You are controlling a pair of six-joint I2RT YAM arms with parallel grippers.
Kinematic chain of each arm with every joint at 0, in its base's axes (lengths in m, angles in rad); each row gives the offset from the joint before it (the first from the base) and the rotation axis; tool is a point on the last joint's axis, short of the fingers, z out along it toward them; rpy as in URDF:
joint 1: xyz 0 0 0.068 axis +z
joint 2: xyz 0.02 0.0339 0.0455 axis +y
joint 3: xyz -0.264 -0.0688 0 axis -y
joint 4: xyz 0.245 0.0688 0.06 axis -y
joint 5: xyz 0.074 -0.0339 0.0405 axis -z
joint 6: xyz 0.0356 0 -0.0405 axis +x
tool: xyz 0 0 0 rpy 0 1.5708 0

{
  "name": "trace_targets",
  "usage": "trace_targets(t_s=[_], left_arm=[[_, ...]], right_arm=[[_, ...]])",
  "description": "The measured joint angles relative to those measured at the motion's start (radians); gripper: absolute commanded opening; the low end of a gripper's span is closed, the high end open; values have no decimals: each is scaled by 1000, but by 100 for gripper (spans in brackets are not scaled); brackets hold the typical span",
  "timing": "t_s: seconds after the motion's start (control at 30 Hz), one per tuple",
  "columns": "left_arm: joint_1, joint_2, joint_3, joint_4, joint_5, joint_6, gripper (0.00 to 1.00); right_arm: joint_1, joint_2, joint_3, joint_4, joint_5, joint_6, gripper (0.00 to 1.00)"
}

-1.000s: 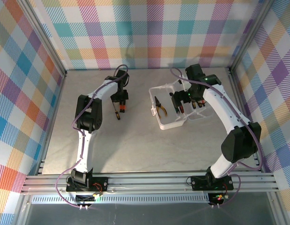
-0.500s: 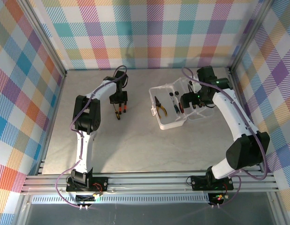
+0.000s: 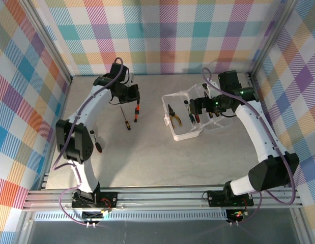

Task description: Pack the tool kit

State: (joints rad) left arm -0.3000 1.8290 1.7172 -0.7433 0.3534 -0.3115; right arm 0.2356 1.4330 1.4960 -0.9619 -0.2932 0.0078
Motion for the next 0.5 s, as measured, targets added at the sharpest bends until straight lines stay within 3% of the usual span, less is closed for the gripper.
trace_targets(t_s=[0.23, 0.5], left_arm=[[-95, -103, -122, 235, 248, -124, 0], [-185, -134, -198, 410, 343, -221, 0]], right_arm=[[49, -5, -4, 122, -144, 87, 99], [151, 36, -4, 231, -189, 162, 85]])
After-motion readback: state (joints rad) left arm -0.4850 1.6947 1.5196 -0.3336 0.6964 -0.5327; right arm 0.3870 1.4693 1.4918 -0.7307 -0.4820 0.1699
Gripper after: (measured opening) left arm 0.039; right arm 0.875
